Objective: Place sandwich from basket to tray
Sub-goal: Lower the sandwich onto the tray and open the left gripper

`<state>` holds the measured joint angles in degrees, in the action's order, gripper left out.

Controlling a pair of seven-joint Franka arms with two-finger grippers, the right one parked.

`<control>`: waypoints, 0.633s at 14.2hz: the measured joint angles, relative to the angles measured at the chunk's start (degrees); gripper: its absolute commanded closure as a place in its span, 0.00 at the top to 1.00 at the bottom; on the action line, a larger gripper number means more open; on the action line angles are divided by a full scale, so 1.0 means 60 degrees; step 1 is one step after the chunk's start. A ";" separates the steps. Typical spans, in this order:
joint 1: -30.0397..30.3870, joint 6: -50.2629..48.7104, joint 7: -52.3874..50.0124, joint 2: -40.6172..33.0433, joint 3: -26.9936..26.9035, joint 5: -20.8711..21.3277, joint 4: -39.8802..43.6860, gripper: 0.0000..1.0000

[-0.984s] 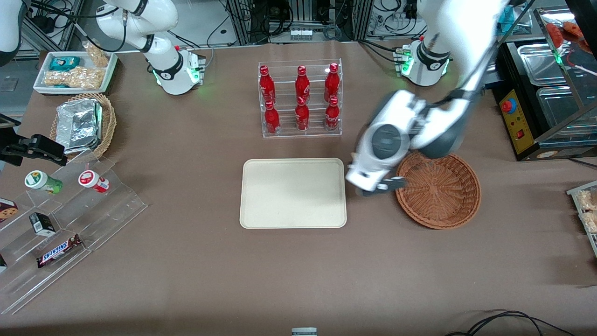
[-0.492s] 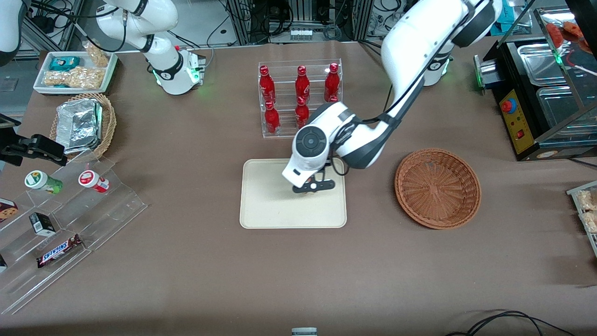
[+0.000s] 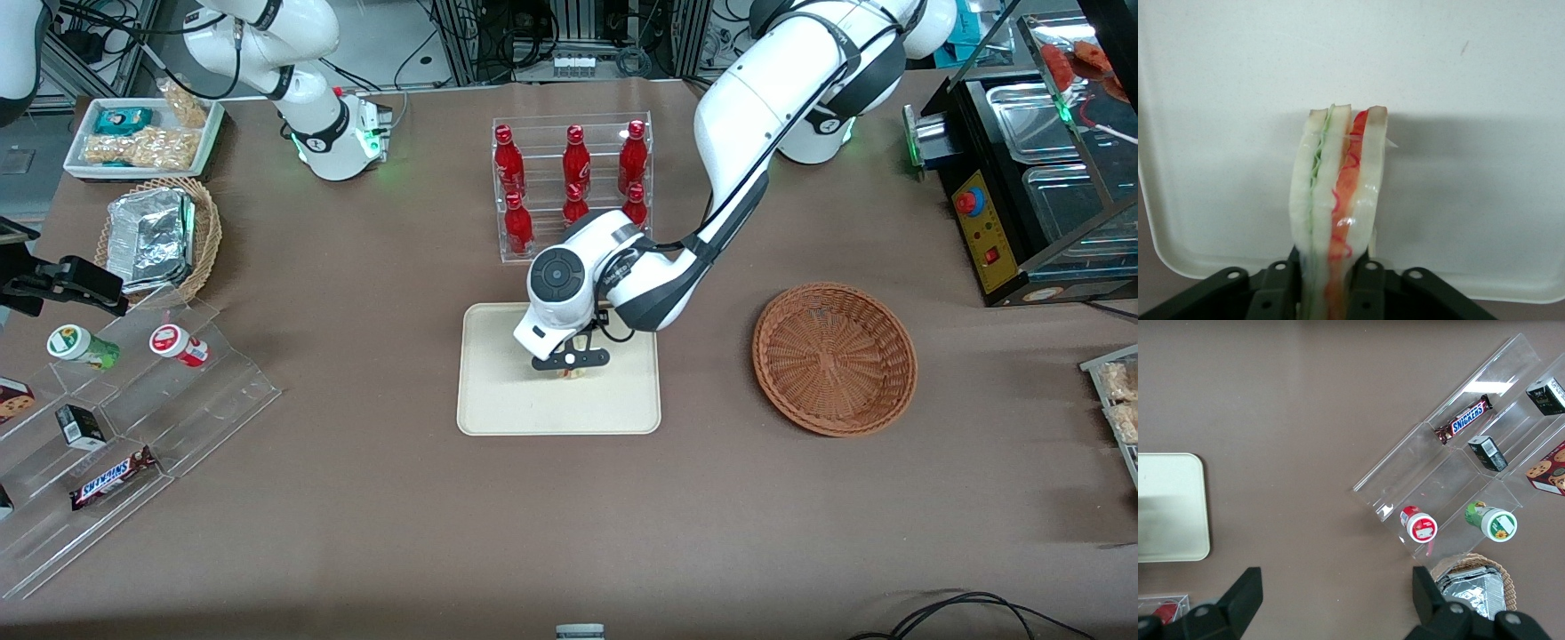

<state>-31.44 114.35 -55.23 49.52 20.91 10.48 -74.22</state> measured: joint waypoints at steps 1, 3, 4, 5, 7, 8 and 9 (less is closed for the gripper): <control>0.0000 0.0000 -0.0003 0.0028 -0.0001 0.0022 0.0033 0.57; 0.0000 0.0000 -0.0062 0.0048 -0.0001 0.0033 0.0039 0.81; -0.0001 0.0000 -0.0160 0.0050 -0.0001 0.0038 0.0048 0.97; -0.0001 0.0001 -0.0295 0.0050 -0.0002 0.0045 0.0095 1.00; 0.0002 -0.0100 -0.0683 0.0029 -0.0009 0.0056 0.0345 1.00; 0.0003 -0.0333 -0.0873 -0.0031 -0.0009 0.0059 0.0510 1.00; 0.0017 -0.0702 -0.0996 -0.0165 -0.0012 0.0058 0.0660 1.00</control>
<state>-31.34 110.14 -61.21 48.53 20.84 10.83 -70.26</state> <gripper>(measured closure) 0.000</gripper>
